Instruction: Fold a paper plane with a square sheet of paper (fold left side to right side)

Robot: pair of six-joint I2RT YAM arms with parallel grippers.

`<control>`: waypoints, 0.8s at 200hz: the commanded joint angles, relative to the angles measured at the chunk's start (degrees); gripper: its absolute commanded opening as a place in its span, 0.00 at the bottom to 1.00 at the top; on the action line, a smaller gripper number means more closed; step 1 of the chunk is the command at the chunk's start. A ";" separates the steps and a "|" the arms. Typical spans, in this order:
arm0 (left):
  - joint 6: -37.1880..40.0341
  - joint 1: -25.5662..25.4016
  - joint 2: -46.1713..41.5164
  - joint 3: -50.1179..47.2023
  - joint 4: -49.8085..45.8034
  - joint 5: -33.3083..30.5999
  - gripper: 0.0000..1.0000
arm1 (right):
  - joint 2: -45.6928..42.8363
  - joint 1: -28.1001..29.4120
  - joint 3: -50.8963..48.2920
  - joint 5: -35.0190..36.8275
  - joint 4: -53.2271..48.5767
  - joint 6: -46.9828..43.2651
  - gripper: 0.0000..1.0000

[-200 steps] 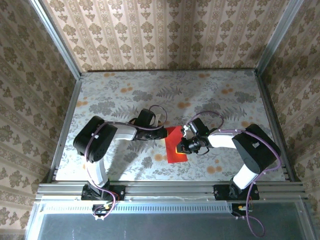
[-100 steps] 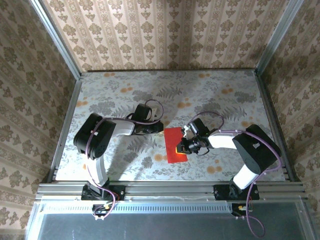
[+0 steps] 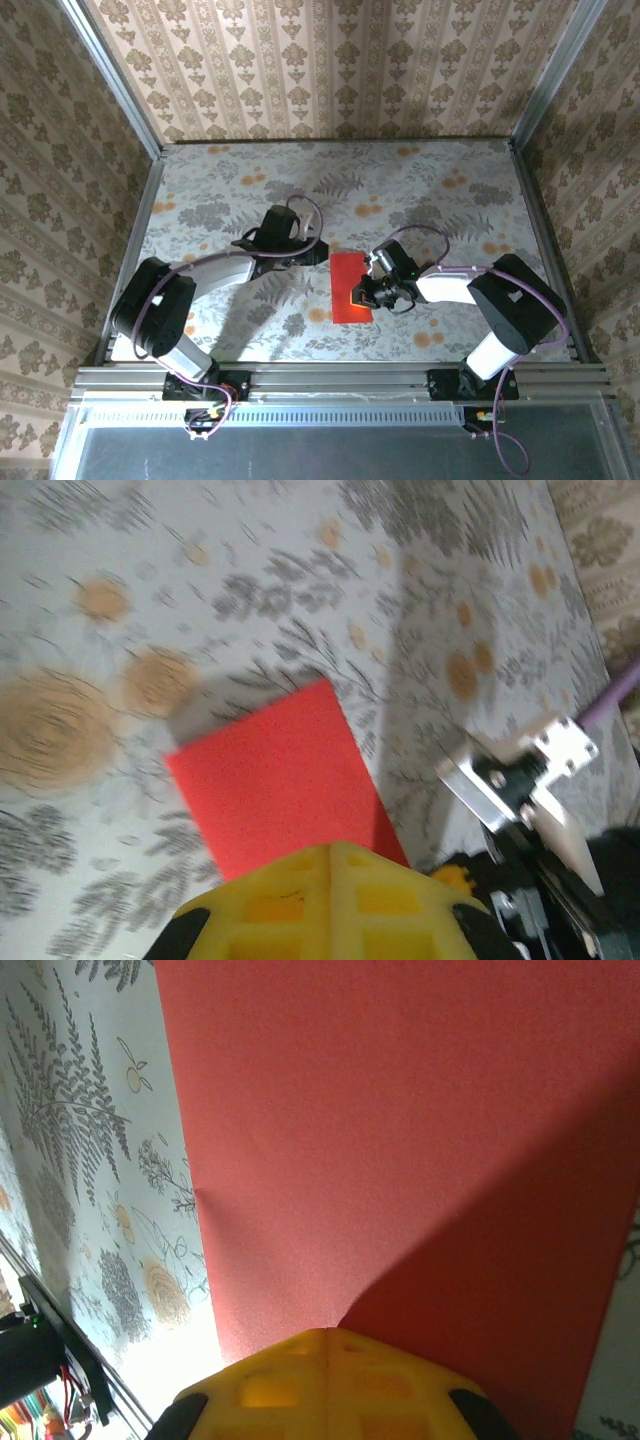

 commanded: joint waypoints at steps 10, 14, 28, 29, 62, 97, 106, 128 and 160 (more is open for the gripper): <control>-3.32 -3.14 2.26 -3.16 1.69 0.64 0.00 | 2.59 0.60 -0.51 5.84 -1.12 2.01 0.00; -3.51 -3.39 2.74 -3.19 2.12 0.59 0.00 | 2.61 0.61 -0.46 5.91 -1.22 2.00 0.00; -4.12 -3.78 4.58 -3.18 2.90 0.46 0.00 | 2.57 0.69 -0.42 5.88 -1.21 2.01 0.00; -4.11 -3.82 4.75 -3.13 2.92 0.46 0.00 | 2.59 0.69 -0.42 5.91 -1.18 2.01 0.00; -4.69 -4.58 8.03 -1.64 3.06 0.33 0.00 | 2.54 0.78 -0.51 5.54 -1.00 1.81 0.01; -4.66 -4.63 9.30 -0.49 -0.71 -2.85 0.00 | 2.21 0.89 -0.52 5.08 -0.97 1.68 0.02; -4.53 -4.72 9.57 -0.36 -1.23 -3.04 0.00 | 2.06 0.87 -0.35 4.56 -0.90 1.57 0.03; -4.31 -4.89 10.07 -0.23 -2.26 -3.53 0.00 | 1.02 0.88 0.66 2.92 -0.34 1.39 0.05; -3.67 -5.11 10.79 -0.11 -3.72 -3.85 0.00 | -1.85 0.87 3.61 1.79 -3.75 -0.33 0.11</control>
